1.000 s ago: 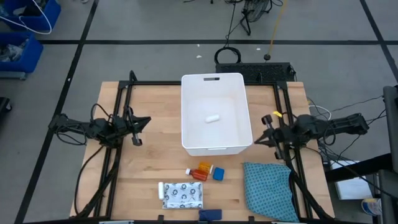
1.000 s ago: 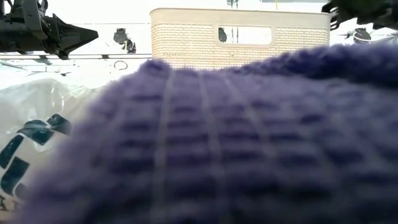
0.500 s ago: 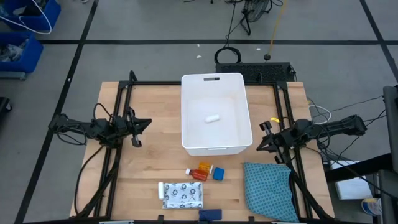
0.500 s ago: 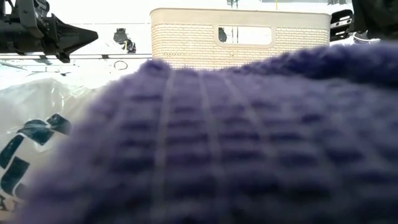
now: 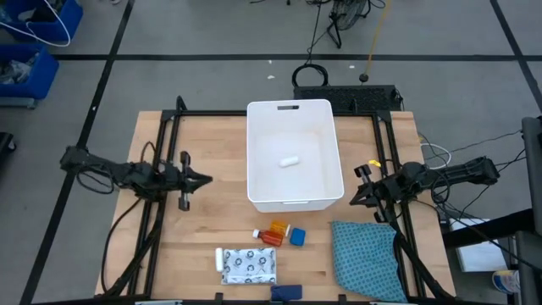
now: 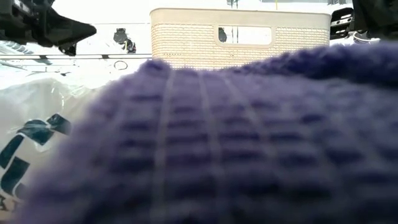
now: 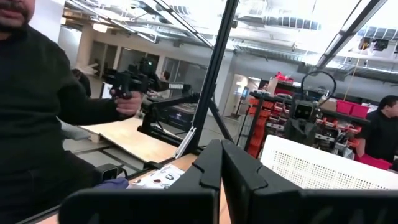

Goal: Pick & place medical supplies in basket/bin
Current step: Put the rolled white gauze into the white container

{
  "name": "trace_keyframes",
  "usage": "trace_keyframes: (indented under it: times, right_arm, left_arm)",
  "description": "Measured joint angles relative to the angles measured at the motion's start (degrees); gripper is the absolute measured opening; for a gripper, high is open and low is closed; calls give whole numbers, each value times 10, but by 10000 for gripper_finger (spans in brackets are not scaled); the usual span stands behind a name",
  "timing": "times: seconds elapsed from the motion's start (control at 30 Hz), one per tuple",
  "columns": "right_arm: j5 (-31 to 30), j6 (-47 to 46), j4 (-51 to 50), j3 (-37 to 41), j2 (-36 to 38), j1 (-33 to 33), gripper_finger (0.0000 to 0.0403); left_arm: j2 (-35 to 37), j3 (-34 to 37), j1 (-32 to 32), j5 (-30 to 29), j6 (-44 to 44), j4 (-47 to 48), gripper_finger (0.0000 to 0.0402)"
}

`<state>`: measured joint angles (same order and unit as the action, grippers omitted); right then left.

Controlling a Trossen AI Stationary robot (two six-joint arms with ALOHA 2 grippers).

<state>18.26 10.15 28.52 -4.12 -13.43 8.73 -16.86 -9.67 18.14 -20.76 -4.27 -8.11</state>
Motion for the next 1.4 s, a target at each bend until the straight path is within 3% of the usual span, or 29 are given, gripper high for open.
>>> trace_keyframes:
  times: [0.33, 0.57, 0.83, 0.97, 1.07, 1.23, 1.4]
  right_arm:
    - [-33, 30, 13, 0, 0, 0, 0]
    - [-47, 31, 19, 0, 0, 0, 0]
    - [-46, 11, 17, 0, 0, 0, 0]
    - [-46, 10, 16, 0, 0, 0, 0]
    - [-46, 10, 15, 0, 0, 0, 0]
    - [-46, 10, 14, 0, 0, 0, 0]
    - [-46, 10, 12, 0, 0, 0, 0]
  left_arm:
    - [-340, -139, 98, 10, -24, -64, 31]
    - [-535, -234, 113, -21, -38, -67, 31]
    - [-566, -300, 135, 7, 117, 121, 40]
    - [-566, -307, 157, 73, 174, 150, 82]
    - [-566, -308, 174, 85, 218, 161, 129]
    - [-566, -308, 219, 81, 204, 202, 195]
    - [-571, -308, 256, 53, 157, 268, 227]
